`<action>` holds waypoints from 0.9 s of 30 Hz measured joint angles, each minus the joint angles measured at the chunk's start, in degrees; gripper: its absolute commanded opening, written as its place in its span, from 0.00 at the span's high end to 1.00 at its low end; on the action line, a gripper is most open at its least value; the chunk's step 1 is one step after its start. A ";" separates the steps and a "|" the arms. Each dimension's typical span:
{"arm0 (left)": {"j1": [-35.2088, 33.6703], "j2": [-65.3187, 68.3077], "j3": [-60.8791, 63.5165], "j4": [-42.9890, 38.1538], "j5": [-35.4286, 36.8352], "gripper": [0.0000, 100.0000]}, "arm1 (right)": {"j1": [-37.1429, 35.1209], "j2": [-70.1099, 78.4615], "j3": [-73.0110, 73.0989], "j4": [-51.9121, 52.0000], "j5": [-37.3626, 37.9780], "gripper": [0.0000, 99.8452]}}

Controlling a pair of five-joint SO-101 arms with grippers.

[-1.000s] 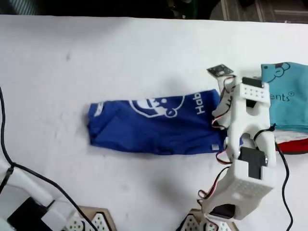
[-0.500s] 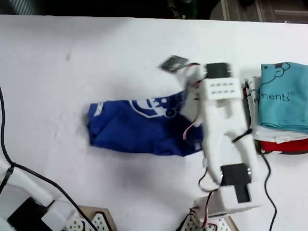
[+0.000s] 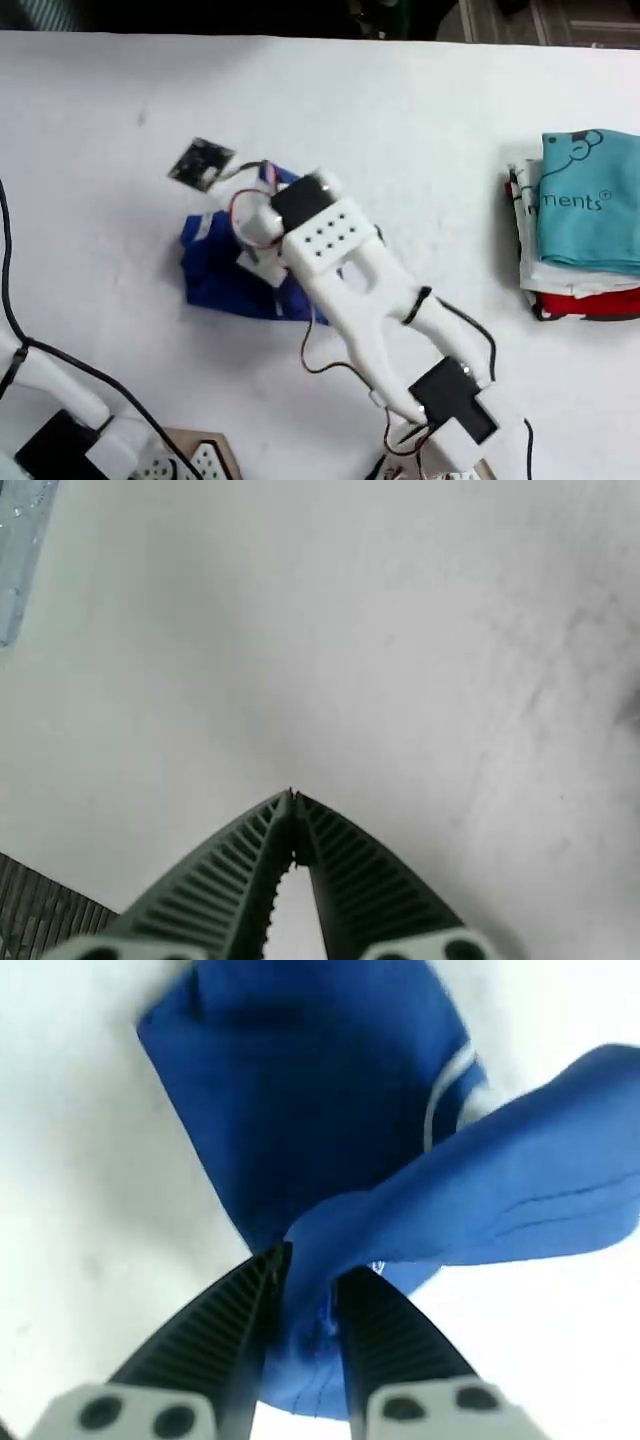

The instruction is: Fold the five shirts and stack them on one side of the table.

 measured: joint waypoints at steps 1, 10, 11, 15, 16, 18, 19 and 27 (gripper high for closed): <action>0.00 0.00 0.00 0.00 0.00 0.98 | -0.62 0.79 0.00 -1.05 -0.62 0.98; 0.00 0.00 0.00 0.00 0.00 0.98 | -5.27 7.47 -0.35 -8.53 -5.36 0.89; 0.00 0.00 0.00 0.00 0.00 0.98 | -6.07 8.00 -1.32 -8.62 -5.63 0.83; 0.00 0.00 0.00 0.00 0.00 0.98 | -8.09 10.11 -7.21 -7.56 -6.95 0.59; 0.00 0.00 0.00 0.00 0.00 0.98 | -8.09 10.64 -9.14 -6.86 -8.44 0.56; 0.00 0.00 0.00 0.00 0.00 0.98 | -7.82 11.87 -13.19 -4.75 -12.04 0.55; 0.00 0.00 0.00 0.00 0.00 0.98 | -7.74 12.40 -15.38 -3.25 -13.19 0.56; 0.00 0.00 0.00 0.00 0.00 0.98 | -4.48 16.62 -26.11 13.45 -14.51 1.00</action>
